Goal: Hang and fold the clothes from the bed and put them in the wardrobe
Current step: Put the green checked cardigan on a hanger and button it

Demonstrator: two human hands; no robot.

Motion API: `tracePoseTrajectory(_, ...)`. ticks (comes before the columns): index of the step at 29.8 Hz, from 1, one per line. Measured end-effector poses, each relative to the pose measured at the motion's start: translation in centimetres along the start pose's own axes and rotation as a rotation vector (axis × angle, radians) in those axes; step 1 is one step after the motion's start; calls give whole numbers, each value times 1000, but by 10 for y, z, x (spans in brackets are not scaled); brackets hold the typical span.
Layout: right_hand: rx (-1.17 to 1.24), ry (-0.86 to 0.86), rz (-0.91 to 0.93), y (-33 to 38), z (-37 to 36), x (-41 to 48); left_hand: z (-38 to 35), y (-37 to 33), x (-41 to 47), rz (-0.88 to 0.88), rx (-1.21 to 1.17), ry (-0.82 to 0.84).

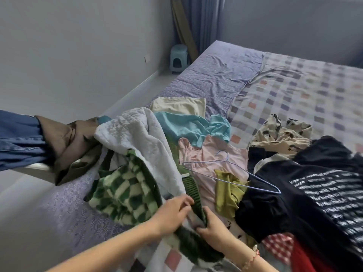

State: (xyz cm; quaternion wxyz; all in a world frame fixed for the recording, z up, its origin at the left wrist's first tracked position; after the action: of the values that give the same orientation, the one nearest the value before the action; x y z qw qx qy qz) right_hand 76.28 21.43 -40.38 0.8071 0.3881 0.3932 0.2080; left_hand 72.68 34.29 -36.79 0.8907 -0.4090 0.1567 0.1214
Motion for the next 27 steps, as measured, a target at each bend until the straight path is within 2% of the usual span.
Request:
tracePoseTrajectory(1, -51, -10, 56, 2, 8, -15, 1, -12, 4, -89, 191, -66)
tracePoseTrajectory(2, -102, 34, 78, 7, 14, -31, -1, -25, 9, -152, 382, -55)
tracePoseTrajectory(4, -221, 100, 149, 12, 21, -51, -16, -37, 23, -245, 685, 62)
tracePoseTrajectory(5, -340, 99, 177, 11, 30, -69, -26, -49, 23, -264, 747, 142)
tracePoseTrajectory(8, -475, 144, 133, 3, 75, -113, -46, -64, 15, -135, 667, 263)
tracePoseTrajectory(10, -517, 88, 120, -6, 126, -160, -64, -88, -4, -107, 568, 259)
tracePoseTrajectory(15, -840, 33, -31, -39, 234, -244, -133, -183, -44, -389, 524, 289)
tracePoseTrajectory(17, -986, 25, -165, -55, 273, -275, -161, -228, -66, -492, 487, 389)
tracePoseTrajectory(19, -1075, -4, -275, -66, 311, -305, -190, -258, -87, -521, 442, 558)
tracePoseTrajectory(20, -1108, -46, -322, -71, 331, -325, -207, -270, -93, -472, 423, 647)
tracePoseTrajectory(23, -1110, -273, -302, -67, 371, -342, -225, -261, -99, -61, 398, 837)
tracePoseTrajectory(25, -1064, -455, -235, -67, 387, -341, -223, -247, -88, 80, 351, 829)
tracePoseTrajectory(27, -958, -603, -184, -82, 393, -342, -217, -240, -78, 113, 296, 816)
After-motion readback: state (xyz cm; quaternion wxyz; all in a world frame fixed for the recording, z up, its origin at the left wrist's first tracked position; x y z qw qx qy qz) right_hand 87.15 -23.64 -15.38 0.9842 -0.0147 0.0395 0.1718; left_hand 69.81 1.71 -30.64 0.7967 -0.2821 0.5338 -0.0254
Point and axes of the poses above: each hand's wrist, its own x-axis towards the middle knuckle, its own z-axis out of the back of the hand, y = z × x, the point moved 4 cm from there along x, towards the middle knuckle, and after that the axes turned 3 degrees about x, right-handed, at the moved point
